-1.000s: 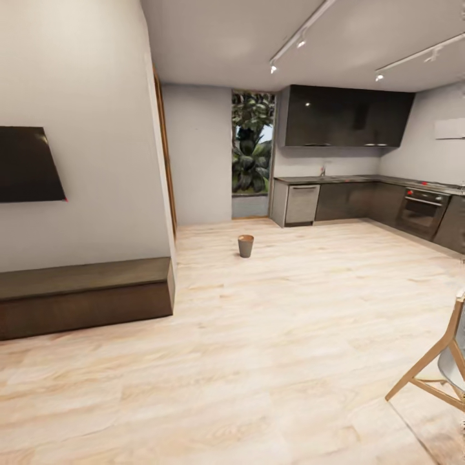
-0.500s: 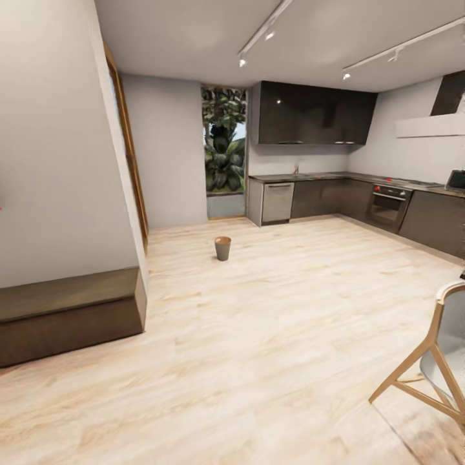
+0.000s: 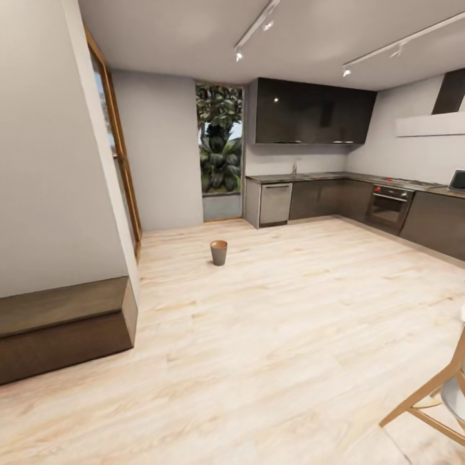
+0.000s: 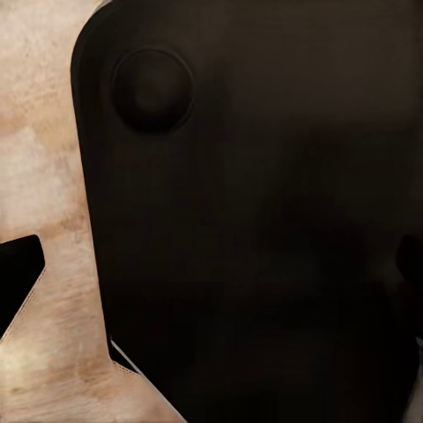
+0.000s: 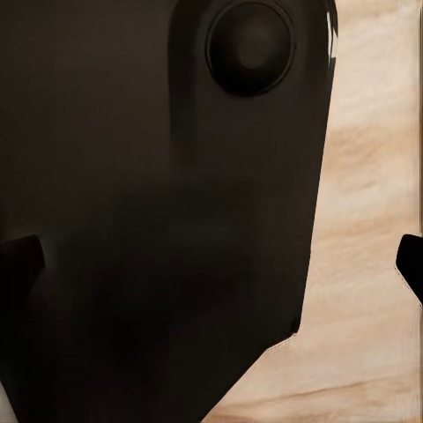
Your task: Put the three can of soda from the living room inside the tash can in the kitchen.
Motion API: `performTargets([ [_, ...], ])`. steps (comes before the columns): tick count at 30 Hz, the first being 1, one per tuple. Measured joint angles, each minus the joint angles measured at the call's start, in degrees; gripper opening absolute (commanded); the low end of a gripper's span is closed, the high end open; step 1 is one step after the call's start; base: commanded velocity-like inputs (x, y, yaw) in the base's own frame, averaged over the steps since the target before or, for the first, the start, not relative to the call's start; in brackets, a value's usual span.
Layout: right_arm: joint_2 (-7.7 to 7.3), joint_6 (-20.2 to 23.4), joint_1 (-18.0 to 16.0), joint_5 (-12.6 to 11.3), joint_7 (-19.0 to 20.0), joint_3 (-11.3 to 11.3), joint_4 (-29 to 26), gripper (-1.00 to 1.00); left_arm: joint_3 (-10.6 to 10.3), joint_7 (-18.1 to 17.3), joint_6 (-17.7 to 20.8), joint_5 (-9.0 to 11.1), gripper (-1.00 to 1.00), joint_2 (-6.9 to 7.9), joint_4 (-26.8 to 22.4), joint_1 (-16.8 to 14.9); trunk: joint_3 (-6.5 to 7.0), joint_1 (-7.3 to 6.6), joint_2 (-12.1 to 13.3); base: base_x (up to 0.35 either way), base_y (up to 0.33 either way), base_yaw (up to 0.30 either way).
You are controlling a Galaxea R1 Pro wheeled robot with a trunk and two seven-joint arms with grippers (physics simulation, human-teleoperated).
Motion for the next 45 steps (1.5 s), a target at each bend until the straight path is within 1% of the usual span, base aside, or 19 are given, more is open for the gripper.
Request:
performTargets([
  [14,0.05,0.0,0.0,0.0,0.0,0.1,0.0,1.0,0.0,0.0,-0.1,0.0,1.0,-0.08,0.0,0.0,0.0,0.0,0.0,0.347,0.0,0.0],
  [20,0.07,0.0,0.0,0.0,0.0,0.0,0.1,1.0,0.0,0.0,-0.1,0.0,1.0,-0.4,0.0,0.0,0.0,0.0,0.0,0.347,0.0,0.0],
  [45,0.09,0.0,0.0,0.0,-0.1,0.0,-0.1,1.0,0.0,0.0,-0.4,0.0,1.0,-0.82,0.0,0.0,0.0,0.0,0.0,0.348,0.0,0.0],
])
